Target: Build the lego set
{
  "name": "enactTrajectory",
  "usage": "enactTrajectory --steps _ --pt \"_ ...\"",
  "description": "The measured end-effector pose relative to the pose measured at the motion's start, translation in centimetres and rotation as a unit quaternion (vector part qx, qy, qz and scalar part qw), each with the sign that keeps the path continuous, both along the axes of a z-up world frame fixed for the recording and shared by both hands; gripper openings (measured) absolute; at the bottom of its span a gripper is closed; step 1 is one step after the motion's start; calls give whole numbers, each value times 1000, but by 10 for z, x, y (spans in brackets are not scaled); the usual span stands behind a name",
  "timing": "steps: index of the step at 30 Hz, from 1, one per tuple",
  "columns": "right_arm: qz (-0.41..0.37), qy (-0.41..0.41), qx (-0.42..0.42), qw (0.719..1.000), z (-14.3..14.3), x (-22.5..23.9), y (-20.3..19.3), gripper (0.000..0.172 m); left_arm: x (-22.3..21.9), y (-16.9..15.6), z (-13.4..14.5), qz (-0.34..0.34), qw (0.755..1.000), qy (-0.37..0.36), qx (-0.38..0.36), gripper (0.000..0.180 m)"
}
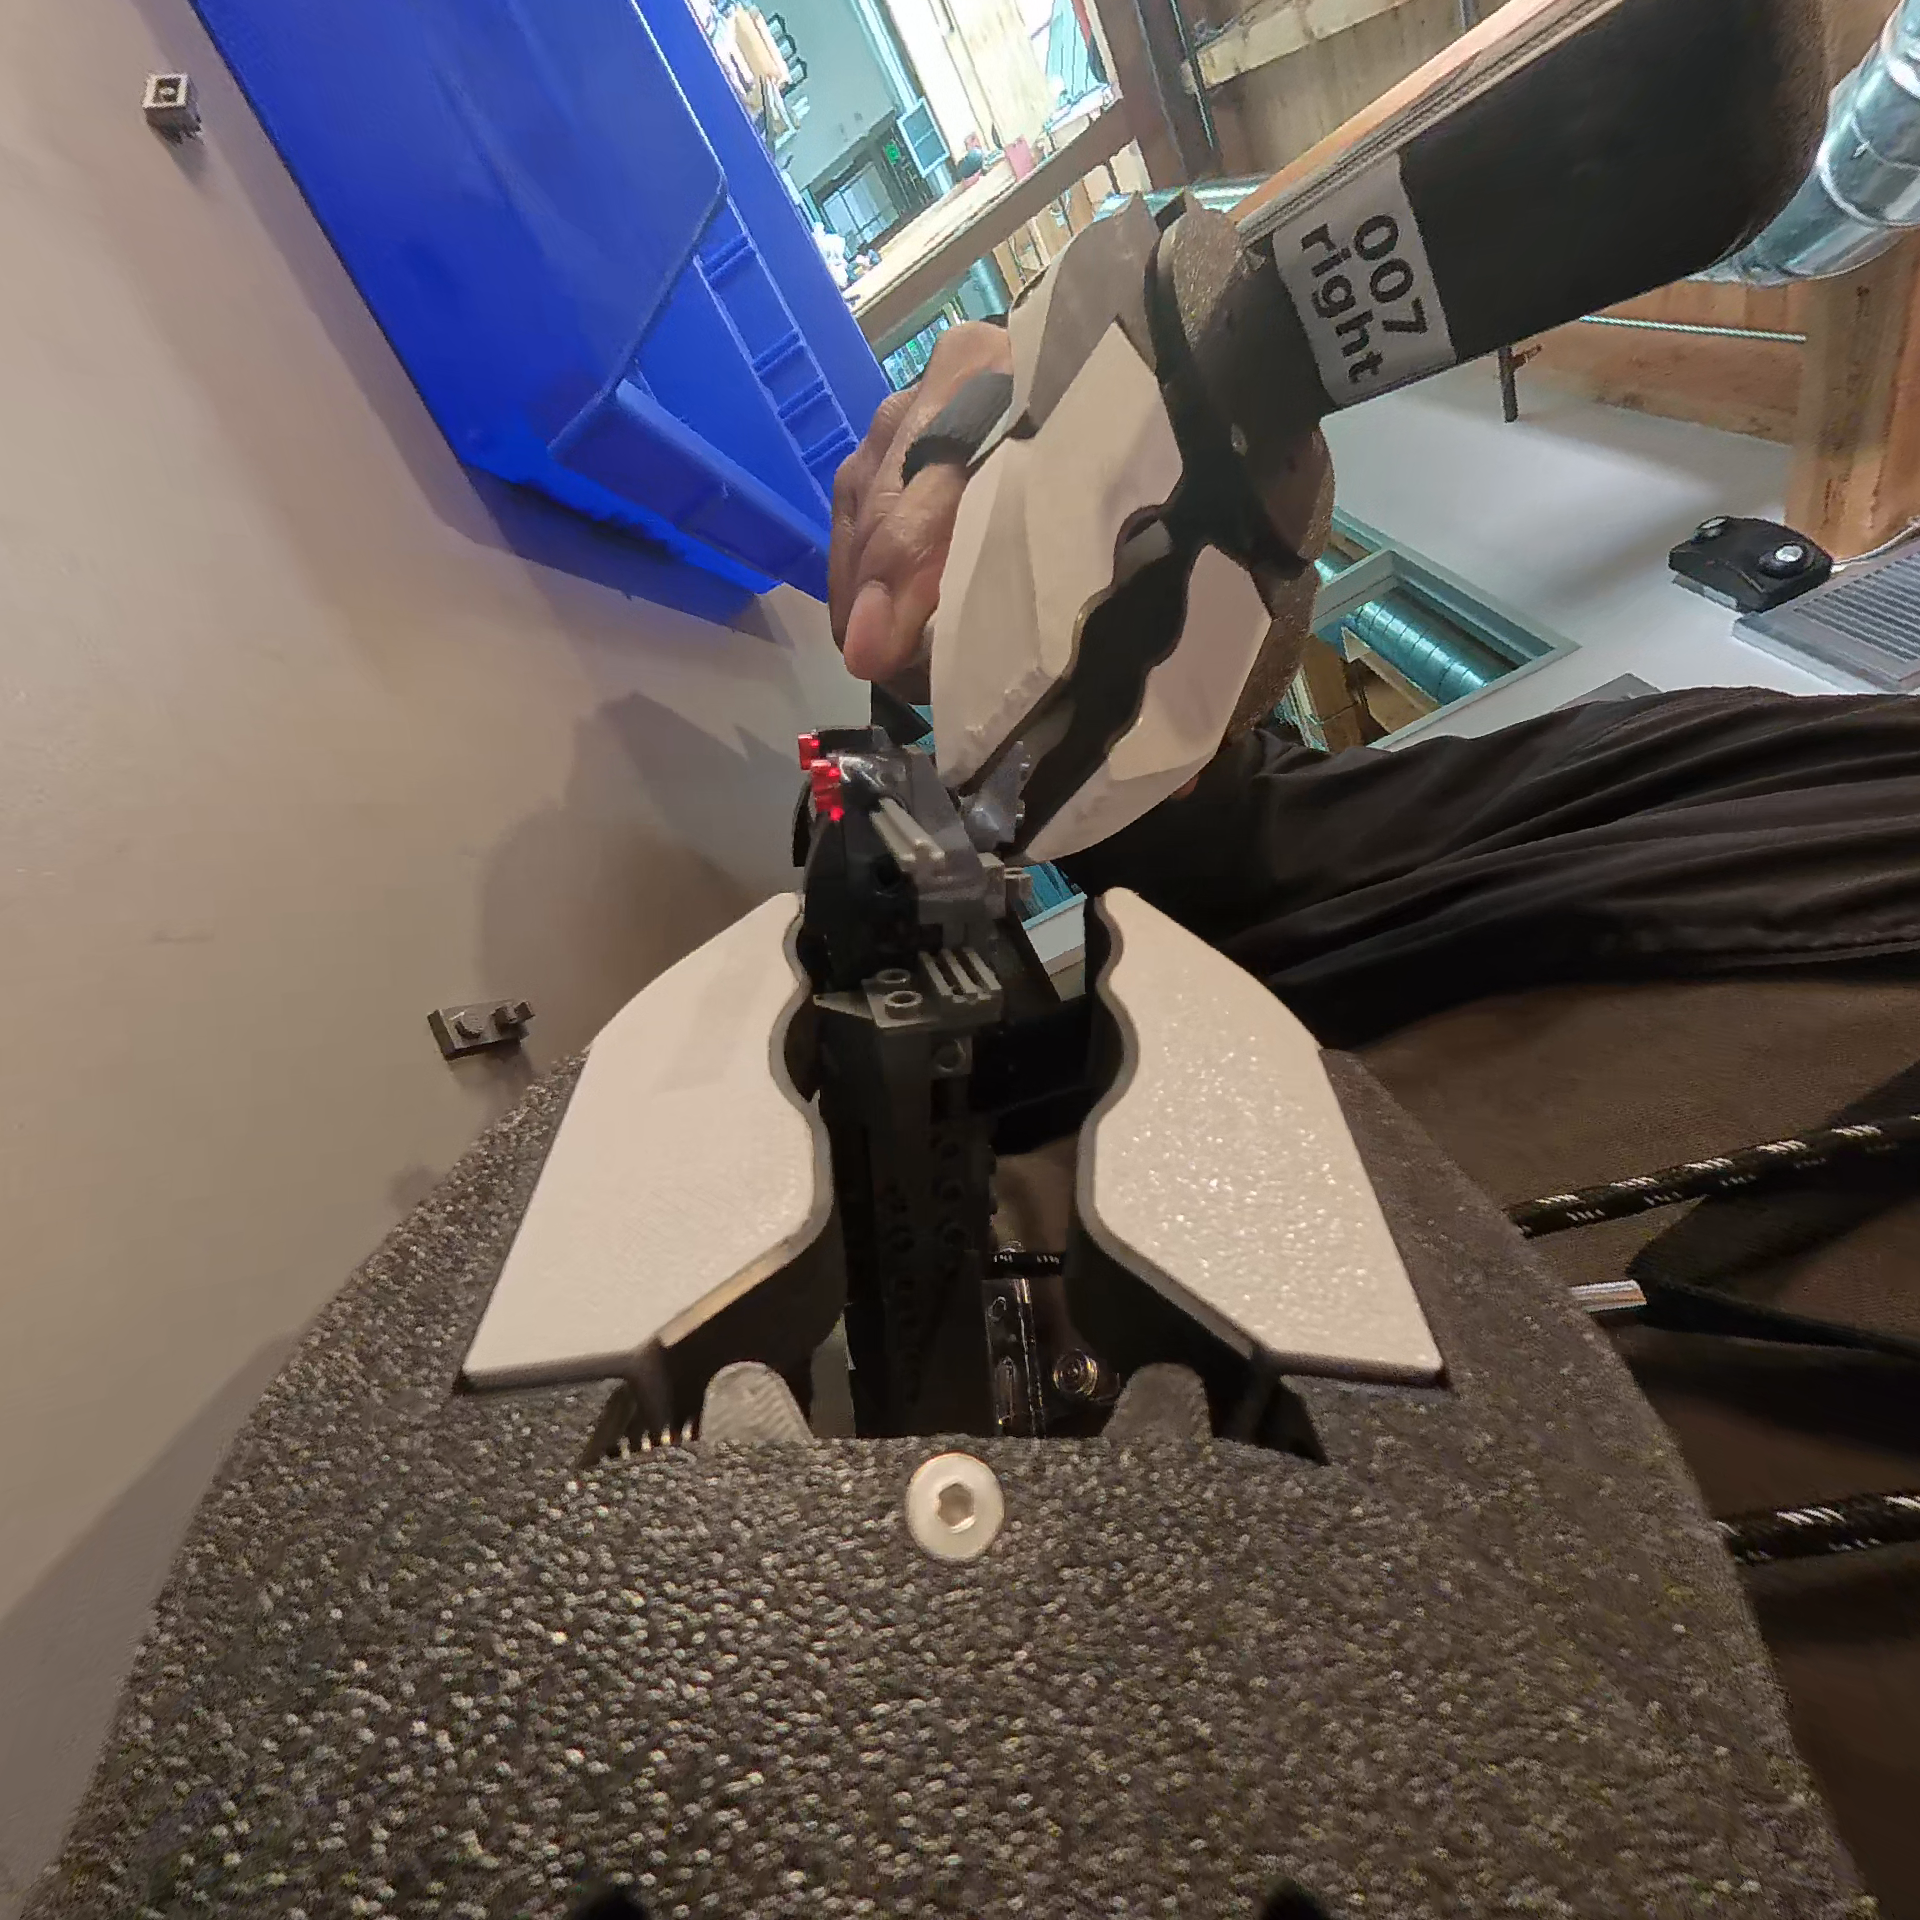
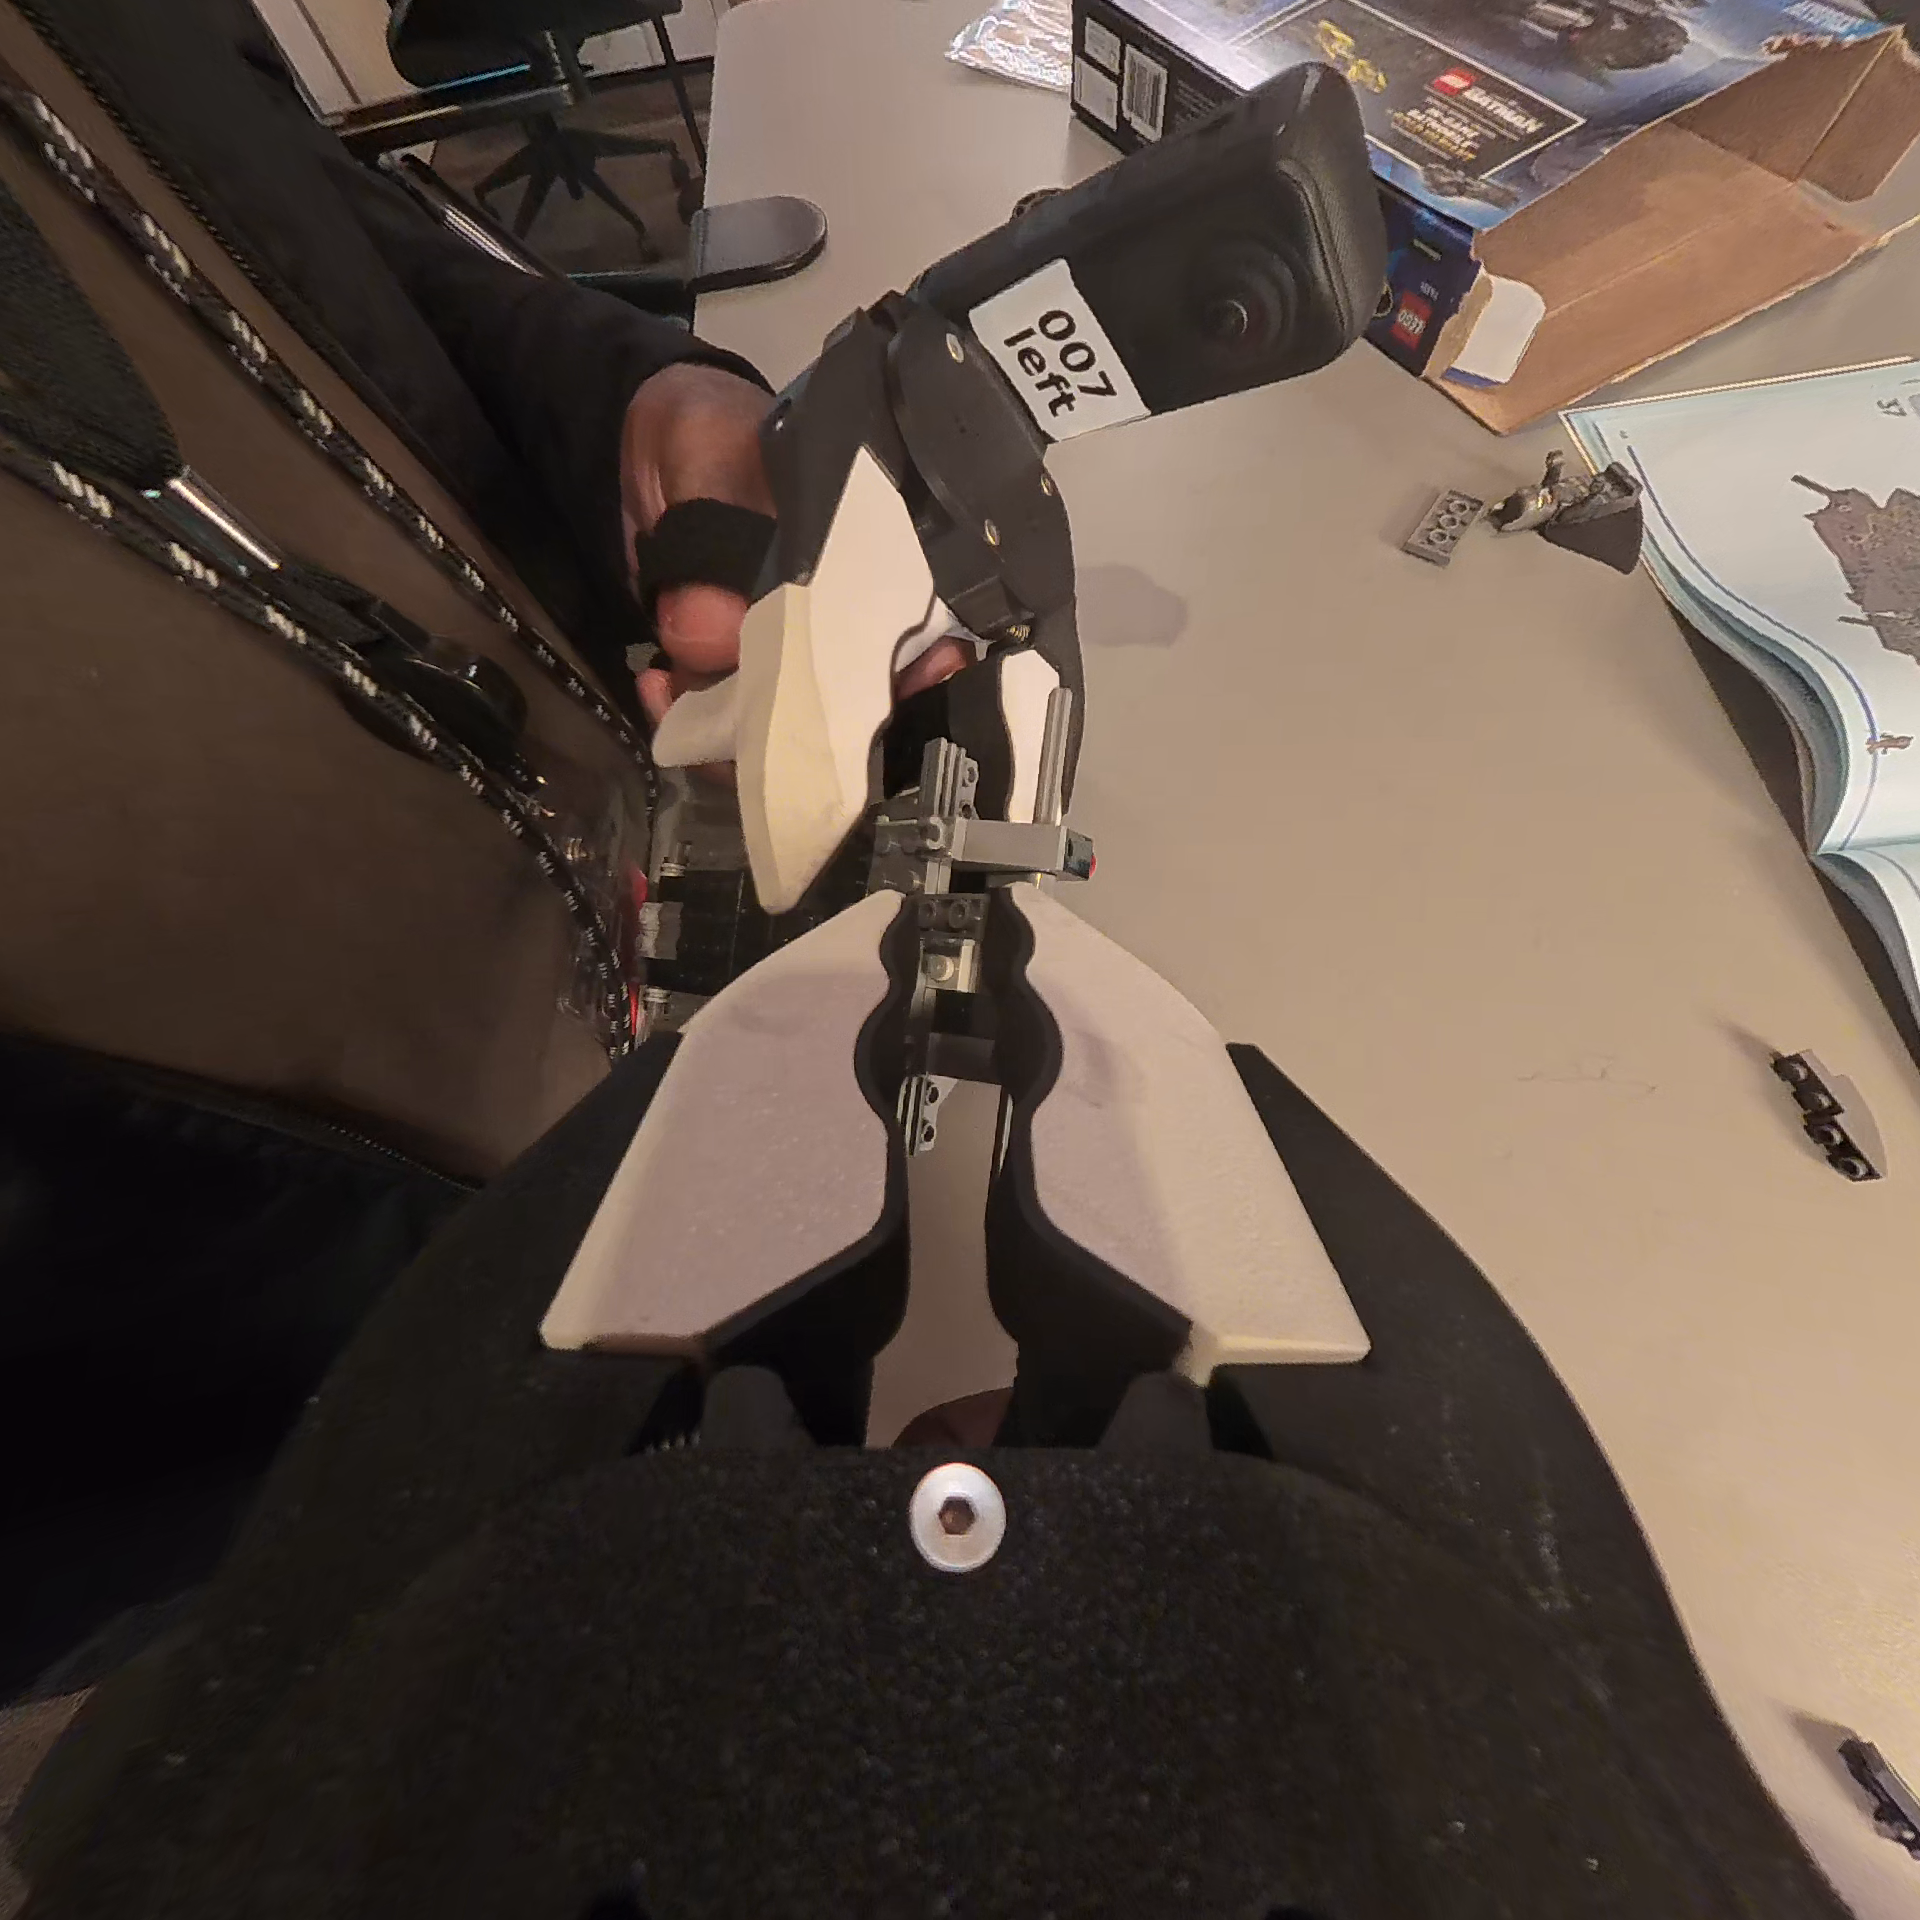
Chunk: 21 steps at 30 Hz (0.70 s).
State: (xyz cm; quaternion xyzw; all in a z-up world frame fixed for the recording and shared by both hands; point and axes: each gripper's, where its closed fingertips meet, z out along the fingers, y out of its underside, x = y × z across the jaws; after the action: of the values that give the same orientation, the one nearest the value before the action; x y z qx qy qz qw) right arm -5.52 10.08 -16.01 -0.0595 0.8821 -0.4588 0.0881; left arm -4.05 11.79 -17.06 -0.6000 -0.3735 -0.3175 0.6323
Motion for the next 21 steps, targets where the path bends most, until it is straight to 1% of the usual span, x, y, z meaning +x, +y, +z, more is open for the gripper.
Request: enactTrajectory --steps 11,16,21 --pt "12 20 -11 1000 0 0 0 12 -1 0 -2 5 1000 13 -13 46" --pt "16 22 -6 1000 -3 -2 -1 12 -1 -3 -2 -1 1000 -2 10 48" --pt "16 14 3 1000 -4 -4 -4 12 -4 -6 1 -11 998 -36 40 53"
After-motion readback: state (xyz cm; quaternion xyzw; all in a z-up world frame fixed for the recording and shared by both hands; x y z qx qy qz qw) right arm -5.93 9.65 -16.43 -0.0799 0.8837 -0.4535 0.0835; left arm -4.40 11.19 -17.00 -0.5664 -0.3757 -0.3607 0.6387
